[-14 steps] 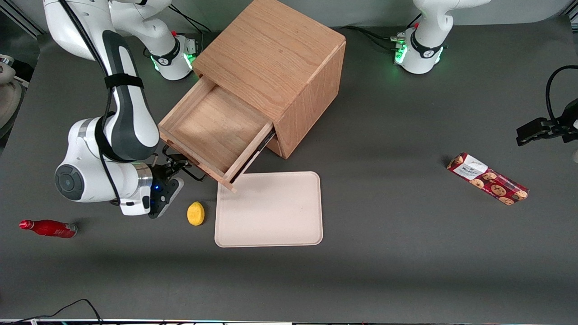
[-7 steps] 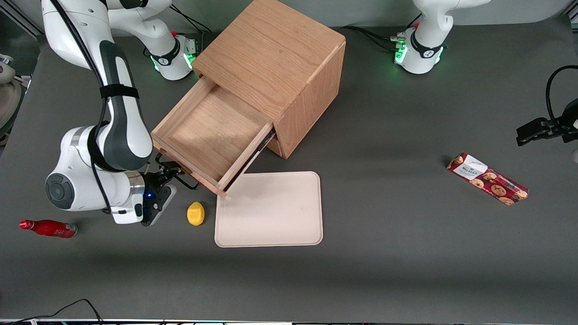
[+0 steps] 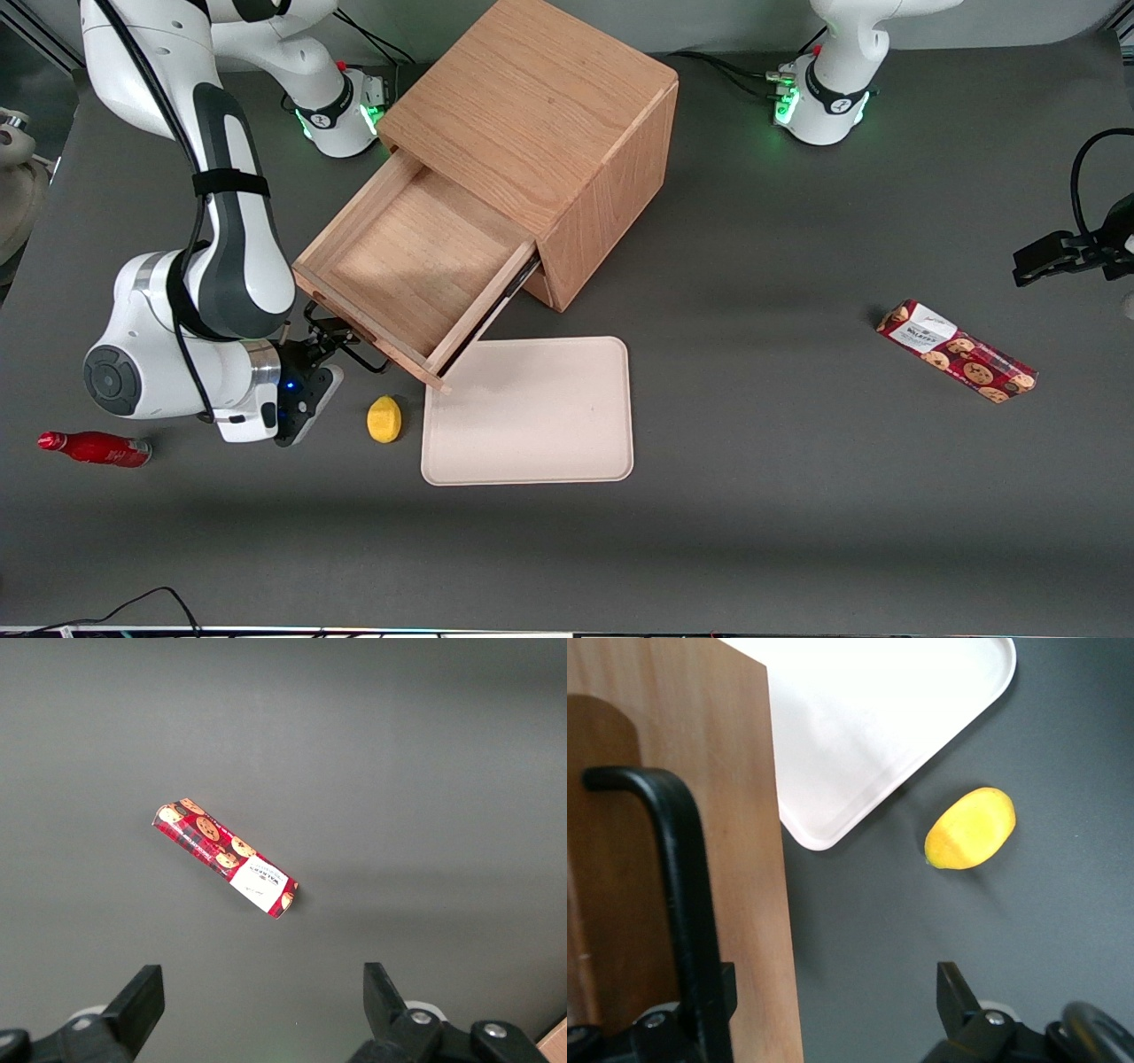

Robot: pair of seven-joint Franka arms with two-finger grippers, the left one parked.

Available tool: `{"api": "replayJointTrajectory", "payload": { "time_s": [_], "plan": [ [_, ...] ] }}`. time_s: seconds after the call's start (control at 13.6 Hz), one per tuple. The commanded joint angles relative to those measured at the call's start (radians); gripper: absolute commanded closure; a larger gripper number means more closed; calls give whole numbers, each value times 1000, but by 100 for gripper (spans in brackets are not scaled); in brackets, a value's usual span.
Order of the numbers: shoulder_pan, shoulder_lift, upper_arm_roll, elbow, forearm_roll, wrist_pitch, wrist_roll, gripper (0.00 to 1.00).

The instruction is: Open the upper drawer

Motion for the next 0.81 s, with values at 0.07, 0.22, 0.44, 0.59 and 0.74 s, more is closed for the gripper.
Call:
{"api": "replayJointTrajectory", "payload": {
  "time_s": [0.07,0.22,0.44,0.59,0.74],
  "plan": [
    [-25,16,-16,167,-10,-170,47,0],
    [-17,14,-47,207,-10,-233,48,0],
    [-14,-24,-71,292,-41,-344,92,0],
    [-14,-125,-70,284,-59,-388,296,0],
    [-9,-247,-48,229,-107,-421,598,0]
  ]
}}
